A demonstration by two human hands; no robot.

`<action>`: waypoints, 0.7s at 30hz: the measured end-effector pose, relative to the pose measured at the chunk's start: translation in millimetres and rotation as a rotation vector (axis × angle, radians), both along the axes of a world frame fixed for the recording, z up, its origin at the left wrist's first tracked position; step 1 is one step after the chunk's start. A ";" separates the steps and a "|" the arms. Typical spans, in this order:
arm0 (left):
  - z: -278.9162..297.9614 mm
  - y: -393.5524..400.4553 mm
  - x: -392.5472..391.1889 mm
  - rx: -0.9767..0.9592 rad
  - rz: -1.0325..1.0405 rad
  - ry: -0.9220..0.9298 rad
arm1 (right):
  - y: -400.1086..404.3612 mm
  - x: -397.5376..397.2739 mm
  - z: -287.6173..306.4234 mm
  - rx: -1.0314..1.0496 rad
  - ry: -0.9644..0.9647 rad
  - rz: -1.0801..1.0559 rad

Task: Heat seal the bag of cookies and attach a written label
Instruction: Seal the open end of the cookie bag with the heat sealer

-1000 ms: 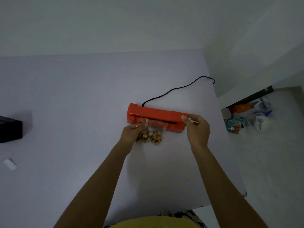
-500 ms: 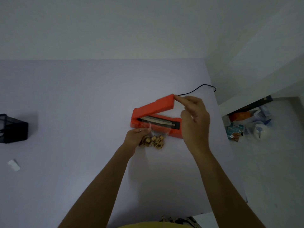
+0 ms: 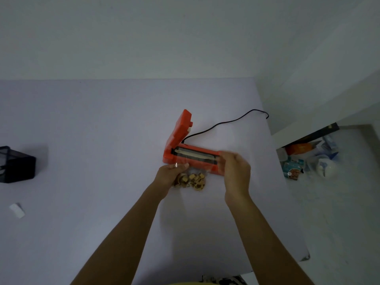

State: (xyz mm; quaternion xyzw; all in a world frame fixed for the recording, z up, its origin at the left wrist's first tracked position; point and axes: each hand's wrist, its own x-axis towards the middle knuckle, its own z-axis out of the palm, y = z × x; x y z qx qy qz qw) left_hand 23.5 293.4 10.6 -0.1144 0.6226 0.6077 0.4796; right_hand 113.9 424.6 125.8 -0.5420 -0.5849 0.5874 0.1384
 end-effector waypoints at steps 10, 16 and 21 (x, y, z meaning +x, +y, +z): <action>0.9 -15.6 -9.7 -0.092 -0.180 0.138 | -4.1 22.6 -71.0 -0.464 -0.046 0.086; 3.9 -31.9 -29.5 -0.305 -0.054 0.463 | -6.3 19.8 -87.2 -0.425 -0.028 0.142; 10.8 -27.1 -58.7 -0.149 -0.291 0.634 | -9.0 20.0 -86.8 -0.347 -0.060 0.129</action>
